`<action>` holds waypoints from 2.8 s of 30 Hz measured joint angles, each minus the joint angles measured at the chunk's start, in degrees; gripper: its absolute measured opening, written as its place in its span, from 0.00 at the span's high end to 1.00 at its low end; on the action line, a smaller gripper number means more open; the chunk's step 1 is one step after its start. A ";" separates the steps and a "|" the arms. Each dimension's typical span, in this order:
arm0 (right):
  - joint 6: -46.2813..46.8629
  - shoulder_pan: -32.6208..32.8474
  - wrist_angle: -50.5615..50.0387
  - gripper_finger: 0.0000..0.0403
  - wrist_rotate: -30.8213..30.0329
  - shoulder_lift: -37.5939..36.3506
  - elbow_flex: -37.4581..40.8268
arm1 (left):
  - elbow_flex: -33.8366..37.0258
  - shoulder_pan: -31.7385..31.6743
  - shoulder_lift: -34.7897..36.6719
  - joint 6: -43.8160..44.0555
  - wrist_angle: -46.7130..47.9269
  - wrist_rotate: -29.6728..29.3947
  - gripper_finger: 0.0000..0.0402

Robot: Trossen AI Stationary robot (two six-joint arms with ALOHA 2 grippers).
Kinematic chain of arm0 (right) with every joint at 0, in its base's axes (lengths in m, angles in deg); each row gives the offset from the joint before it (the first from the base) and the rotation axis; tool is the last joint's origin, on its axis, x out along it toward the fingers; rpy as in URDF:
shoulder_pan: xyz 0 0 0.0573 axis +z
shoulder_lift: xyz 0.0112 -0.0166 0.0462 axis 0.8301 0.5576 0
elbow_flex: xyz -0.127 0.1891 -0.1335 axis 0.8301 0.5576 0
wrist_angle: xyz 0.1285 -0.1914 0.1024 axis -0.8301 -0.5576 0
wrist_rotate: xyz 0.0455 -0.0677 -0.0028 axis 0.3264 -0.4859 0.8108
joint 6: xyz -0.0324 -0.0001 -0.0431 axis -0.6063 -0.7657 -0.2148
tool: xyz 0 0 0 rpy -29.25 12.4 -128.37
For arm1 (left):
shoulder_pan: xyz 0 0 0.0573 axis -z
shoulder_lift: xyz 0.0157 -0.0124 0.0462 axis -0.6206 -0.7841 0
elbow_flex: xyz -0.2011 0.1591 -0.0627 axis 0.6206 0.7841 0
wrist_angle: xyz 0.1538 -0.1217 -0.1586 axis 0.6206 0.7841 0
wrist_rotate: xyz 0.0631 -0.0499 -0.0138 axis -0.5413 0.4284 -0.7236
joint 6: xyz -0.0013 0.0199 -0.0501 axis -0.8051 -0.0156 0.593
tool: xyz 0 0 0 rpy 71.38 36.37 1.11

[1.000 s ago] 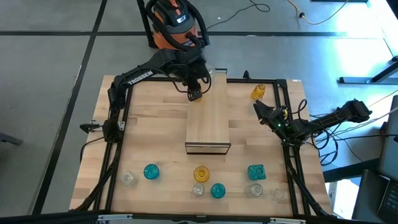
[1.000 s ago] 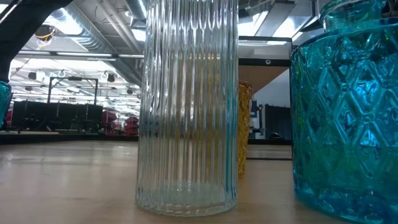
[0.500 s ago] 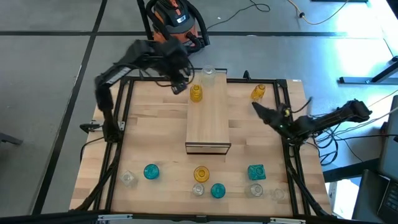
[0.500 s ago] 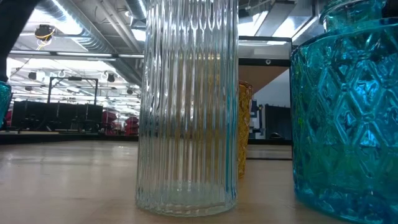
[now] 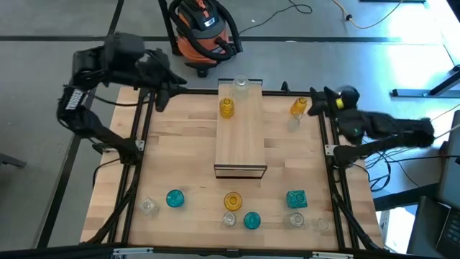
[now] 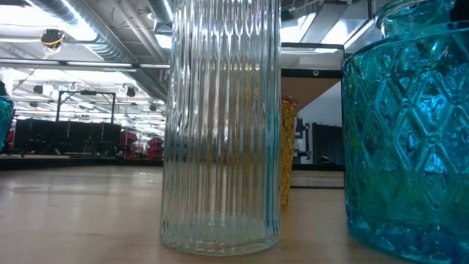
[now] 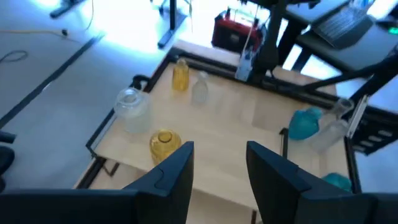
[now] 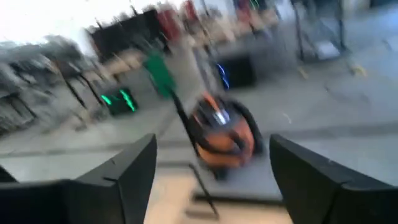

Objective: Sort vases onto shelf
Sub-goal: Put the yellow vase on the shelf aligned with the other yellow vase

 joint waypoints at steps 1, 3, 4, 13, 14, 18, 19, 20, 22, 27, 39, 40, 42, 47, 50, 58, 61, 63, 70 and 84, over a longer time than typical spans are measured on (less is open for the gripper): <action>3.03 -4.57 -5.74 0.34 4.33 1.20 -1.70 | 0.94 0.19 0.88 0.24 -0.92 -0.69 0.65; 5.13 -13.65 -14.53 0.38 14.12 3.84 -3.96 | 3.00 0.19 2.16 0.30 -1.91 -1.73 0.65; 5.05 -18.03 -16.41 0.40 18.79 5.72 -4.59 | 4.17 0.18 2.68 0.30 -2.37 -2.13 0.65; -4.76 -43.81 -14.63 0.52 47.43 22.56 -5.12 | 14.72 0.18 3.31 1.35 -2.78 -0.57 0.65; -4.75 -44.84 -15.58 0.52 48.17 24.11 -5.07 | 15.74 0.18 3.31 1.80 -2.81 -0.58 0.65; -5.41 -47.06 -16.64 0.52 49.73 28.46 -5.06 | 18.61 0.44 3.31 2.76 -3.04 0.35 0.65; -5.94 -47.08 -16.21 0.52 49.55 29.29 -5.06 | 19.07 0.68 3.56 2.91 -3.13 0.35 0.65; -6.10 -47.09 -15.66 0.52 49.01 29.93 -5.06 | 19.62 0.91 3.80 2.94 -3.54 0.34 0.65; -6.07 -47.60 -14.36 0.52 46.90 31.05 -5.06 | 20.66 1.33 4.37 3.13 -5.78 0.47 0.65; -4.96 -50.22 -13.91 0.52 45.36 33.76 -5.06 | 21.82 2.51 5.42 4.50 -8.22 0.44 0.65; -4.46 -57.54 -5.98 0.52 53.24 34.52 1.73 | 21.82 4.75 8.16 6.35 -7.50 -4.25 0.65; -4.64 -57.60 -4.84 0.52 53.58 34.50 2.21 | 21.82 4.84 8.31 6.38 -7.48 -4.70 0.65; -5.05 -57.60 -2.58 0.52 54.33 34.50 2.79 | 21.82 5.00 8.75 6.38 -7.38 -5.55 0.65; -5.65 -57.42 -0.45 0.52 55.52 34.64 2.98 | 21.82 4.97 8.87 6.55 -6.99 -5.99 0.65; -5.65 -57.42 -0.49 0.52 55.84 34.65 2.98 | 21.82 4.97 8.87 6.55 -6.83 -5.99 0.65; -4.54 -57.42 -0.77 0.52 57.31 34.63 2.98 | 21.82 4.97 8.87 6.55 -6.78 -5.99 0.65; -4.60 -57.42 -0.69 0.52 57.67 34.63 2.98 | 21.82 4.97 8.87 6.55 -6.78 -5.99 0.65; -4.79 -57.42 -0.22 0.52 57.61 34.63 3.00 | 21.82 4.97 8.87 6.54 -6.78 -5.99 0.65; -4.85 -57.42 1.91 0.52 57.14 34.68 3.05 | 21.82 4.97 8.86 6.53 -6.78 -6.08 0.65; -6.22 -57.42 1.39 0.52 56.56 37.45 3.05 | 21.82 4.97 8.84 6.53 -6.78 -7.28 0.65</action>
